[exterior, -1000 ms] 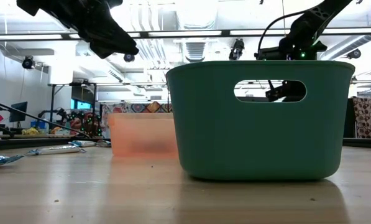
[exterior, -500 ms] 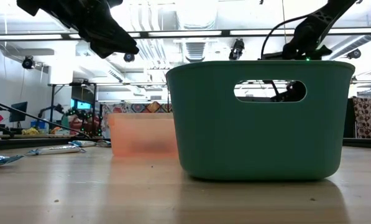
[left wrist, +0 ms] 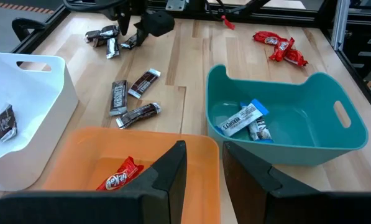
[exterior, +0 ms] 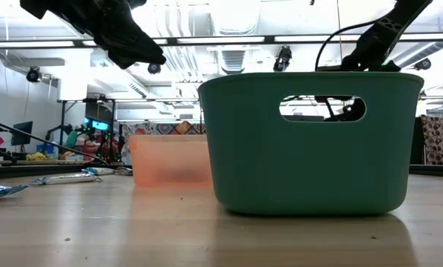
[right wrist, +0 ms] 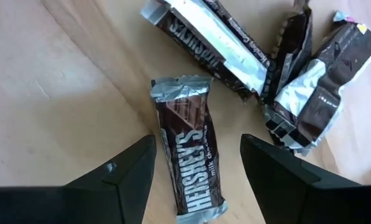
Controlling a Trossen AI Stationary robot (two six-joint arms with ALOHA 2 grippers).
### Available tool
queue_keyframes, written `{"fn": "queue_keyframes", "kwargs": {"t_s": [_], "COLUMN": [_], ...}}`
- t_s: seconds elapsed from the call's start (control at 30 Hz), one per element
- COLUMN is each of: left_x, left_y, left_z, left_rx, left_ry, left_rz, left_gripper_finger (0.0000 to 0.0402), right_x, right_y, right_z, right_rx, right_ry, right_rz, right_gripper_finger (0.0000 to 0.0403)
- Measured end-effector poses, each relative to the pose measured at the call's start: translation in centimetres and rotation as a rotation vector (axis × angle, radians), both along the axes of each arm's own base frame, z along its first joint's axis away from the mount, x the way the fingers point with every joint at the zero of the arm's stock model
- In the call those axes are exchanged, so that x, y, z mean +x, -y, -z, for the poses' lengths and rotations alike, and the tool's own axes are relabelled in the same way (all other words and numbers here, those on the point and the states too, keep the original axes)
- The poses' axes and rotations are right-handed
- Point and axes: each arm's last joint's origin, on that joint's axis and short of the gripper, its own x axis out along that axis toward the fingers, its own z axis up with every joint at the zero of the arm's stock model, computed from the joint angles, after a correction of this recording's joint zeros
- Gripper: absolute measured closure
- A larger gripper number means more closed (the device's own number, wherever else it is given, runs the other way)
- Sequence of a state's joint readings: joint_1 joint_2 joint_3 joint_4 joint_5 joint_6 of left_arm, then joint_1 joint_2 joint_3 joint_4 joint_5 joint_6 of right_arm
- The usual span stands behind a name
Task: Sort candy
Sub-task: Put the brown chocolate bar into the white bin
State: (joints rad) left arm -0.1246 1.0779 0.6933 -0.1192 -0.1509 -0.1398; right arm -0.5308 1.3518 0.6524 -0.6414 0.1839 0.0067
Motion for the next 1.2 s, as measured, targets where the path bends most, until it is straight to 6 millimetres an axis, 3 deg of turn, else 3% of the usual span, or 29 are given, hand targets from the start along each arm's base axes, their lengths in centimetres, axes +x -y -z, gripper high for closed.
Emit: {"fn": "queue_keyframes", "kwargs": {"t_s": [0.2,0.77,1.2], "left_x": [0.0,0.0,0.0], "left_y": [0.0,0.0,0.0], "left_z": [0.0,0.0,0.0], "left_rx": [0.000,0.005,0.005], "left_ry": [0.000,0.000,0.000], "left_rz": [0.000,0.003,0.003], "left_gripper_finger": [0.0314,0.0314,0.0314], "right_x": [-0.1,0.2,0.7], "right_y": [-0.1,-0.2,-0.5], "right_z": [0.3,0.3,-2.6], "right_rx": [-0.001,0.064,0.124], "right_ry": [0.011,0.070,0.294], "right_rz": [-0.010,-0.022,-0.071], "right_gripper_finger": [0.0196,0.0364,0.0375]}}
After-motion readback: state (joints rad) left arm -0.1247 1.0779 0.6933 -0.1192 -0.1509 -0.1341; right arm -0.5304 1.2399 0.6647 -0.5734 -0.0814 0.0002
